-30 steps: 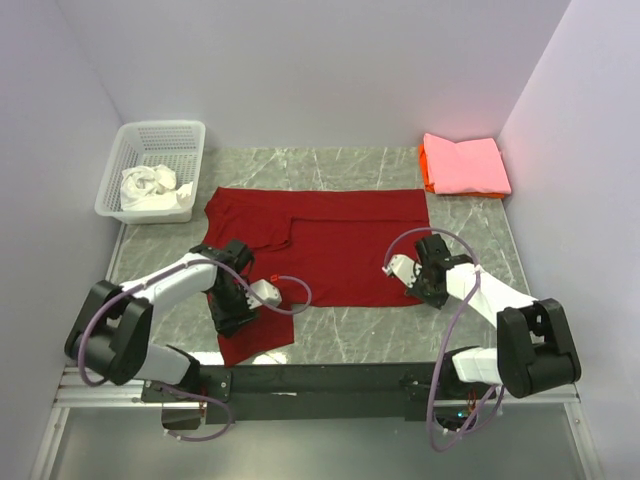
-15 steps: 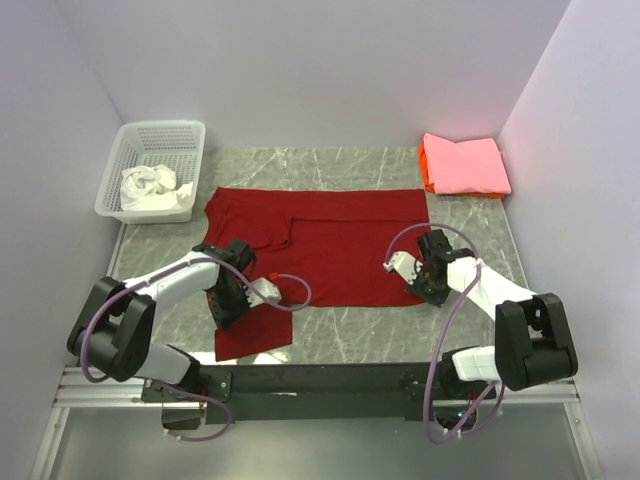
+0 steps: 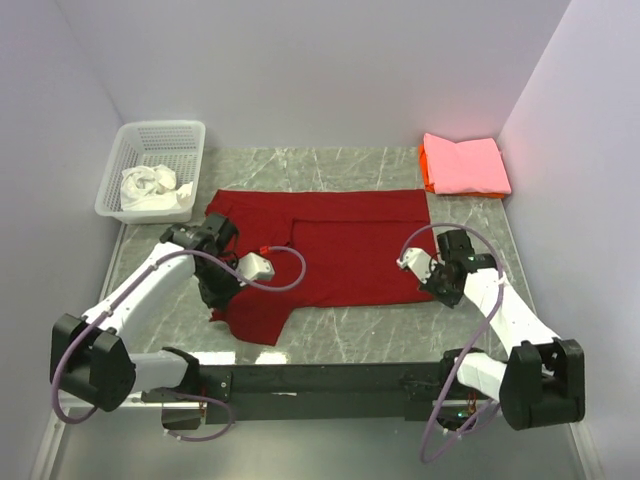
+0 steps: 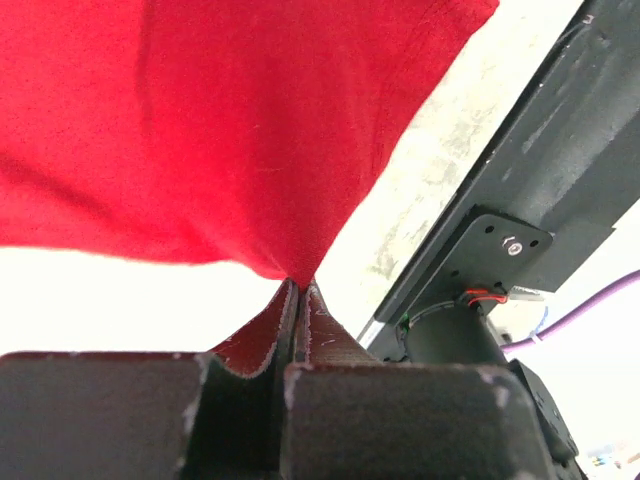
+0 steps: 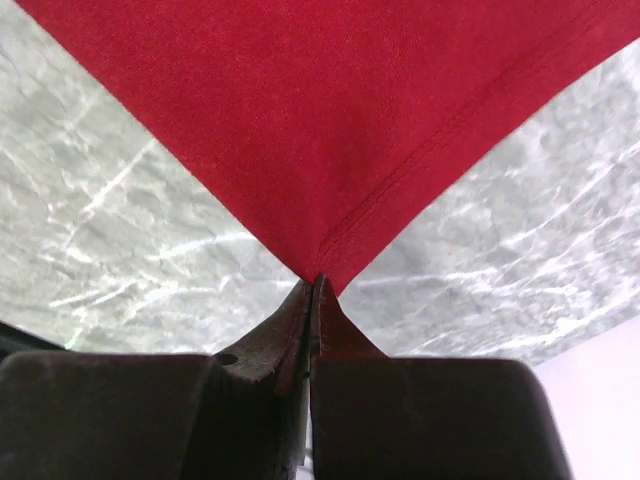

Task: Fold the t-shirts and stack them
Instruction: Fold the tshirt

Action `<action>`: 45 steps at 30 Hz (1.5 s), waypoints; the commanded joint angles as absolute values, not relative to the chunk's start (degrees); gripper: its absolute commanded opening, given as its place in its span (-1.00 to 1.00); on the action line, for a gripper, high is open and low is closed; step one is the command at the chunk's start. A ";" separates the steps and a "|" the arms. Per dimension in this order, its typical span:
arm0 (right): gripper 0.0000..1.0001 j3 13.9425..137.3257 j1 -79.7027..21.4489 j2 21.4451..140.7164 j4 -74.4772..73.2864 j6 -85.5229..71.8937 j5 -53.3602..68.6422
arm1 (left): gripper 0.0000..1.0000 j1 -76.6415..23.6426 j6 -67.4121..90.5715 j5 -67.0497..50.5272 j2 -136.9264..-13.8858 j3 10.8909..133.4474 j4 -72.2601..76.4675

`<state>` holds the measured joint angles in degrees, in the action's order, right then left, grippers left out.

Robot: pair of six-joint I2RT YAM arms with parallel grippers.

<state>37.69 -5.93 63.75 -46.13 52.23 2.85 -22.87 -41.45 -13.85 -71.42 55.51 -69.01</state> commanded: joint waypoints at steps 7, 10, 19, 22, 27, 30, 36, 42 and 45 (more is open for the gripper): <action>-1.00 50.00 -1.15 73.54 -49.13 56.34 5.62 | -0.99 -14.51 -46.76 -16.08 -78.74 68.10 -72.42; -1.00 55.09 -0.53 78.20 -50.09 57.04 6.06 | -0.99 -12.92 -47.20 -16.26 -83.83 73.20 -72.07; -1.00 69.77 -0.35 91.21 -52.91 58.53 6.42 | -0.99 -10.02 -49.13 -14.86 -100.18 92.87 -73.65; -1.00 73.64 -0.26 94.64 -53.61 58.97 6.42 | -0.99 -9.58 -50.09 -14.24 -105.28 99.37 -75.14; -1.00 79.71 1.32 99.57 -55.02 59.33 6.42 | -0.99 -8.62 -51.94 -13.89 -113.19 107.65 -78.13; -1.00 82.35 1.32 102.47 -55.19 59.33 6.06 | -0.99 -8.35 -52.56 -13.62 -116.01 111.00 -78.40; -1.00 87.45 1.32 107.40 -55.72 58.97 5.63 | -0.99 -7.82 -52.91 -13.62 -118.39 112.50 -78.40; -1.00 91.84 1.32 111.18 -56.95 58.80 5.10 | -0.99 -7.12 -52.74 -13.80 -119.26 112.85 -78.40; -1.00 93.25 1.23 112.23 -57.22 58.62 4.92 | -0.99 -6.77 -52.65 -13.80 -119.27 112.41 -78.22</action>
